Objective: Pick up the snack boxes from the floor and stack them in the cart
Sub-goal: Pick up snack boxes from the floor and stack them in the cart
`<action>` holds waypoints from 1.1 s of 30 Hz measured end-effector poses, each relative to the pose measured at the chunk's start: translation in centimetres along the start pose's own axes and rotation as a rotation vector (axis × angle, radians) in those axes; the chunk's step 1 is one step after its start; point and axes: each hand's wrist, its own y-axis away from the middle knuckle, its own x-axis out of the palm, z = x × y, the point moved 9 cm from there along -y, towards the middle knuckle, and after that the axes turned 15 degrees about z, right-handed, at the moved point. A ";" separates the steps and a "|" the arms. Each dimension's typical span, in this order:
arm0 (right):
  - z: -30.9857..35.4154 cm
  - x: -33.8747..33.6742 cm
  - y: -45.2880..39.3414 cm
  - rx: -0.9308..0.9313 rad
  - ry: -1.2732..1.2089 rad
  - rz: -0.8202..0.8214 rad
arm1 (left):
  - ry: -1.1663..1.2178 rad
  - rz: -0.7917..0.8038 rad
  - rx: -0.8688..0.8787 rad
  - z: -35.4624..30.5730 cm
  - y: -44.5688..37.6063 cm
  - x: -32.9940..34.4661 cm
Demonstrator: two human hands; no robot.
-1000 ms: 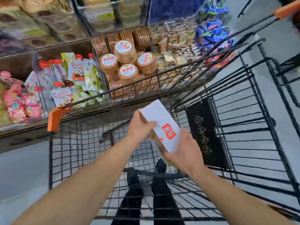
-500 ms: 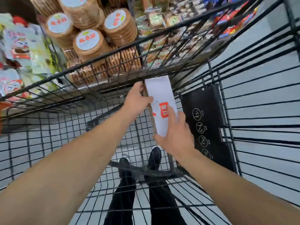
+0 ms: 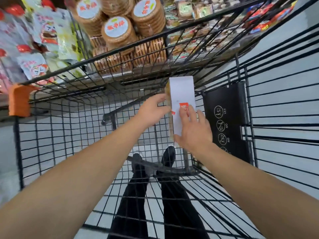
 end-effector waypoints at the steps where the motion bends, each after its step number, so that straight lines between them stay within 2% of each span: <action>1: 0.7 -0.5 0.6 -0.015 0.011 -0.005 | -0.033 -0.007 -0.019 0.3 1.4 -0.5; 5: 6.2 -3.0 3.8 -0.138 0.106 -0.019 | -0.216 -0.088 -0.104 2.7 8.6 -3.6; 9: 13.2 -4.7 7.2 -0.260 0.246 -0.053 | -0.246 -0.186 -0.161 5.4 16.5 -6.3; 14: 24.6 -3.7 13.0 -0.437 0.425 -0.064 | -0.231 -0.384 -0.202 9.8 29.1 -9.8; 17: 32.1 -1.4 17.0 -0.542 0.529 -0.062 | -0.115 -0.508 -0.227 14.6 36.8 -11.5; 21: 42.8 4.3 23.3 -0.688 0.668 -0.094 | -0.022 -0.663 -0.278 23.4 48.8 -12.1; 27: 60.7 17.8 35.9 -0.942 0.837 -0.102 | 0.190 -0.946 -0.394 39.9 70.1 -10.6; 33: 73.3 29.6 44.9 -1.162 0.989 -0.032 | 0.425 -1.112 -0.522 52.6 83.8 -6.8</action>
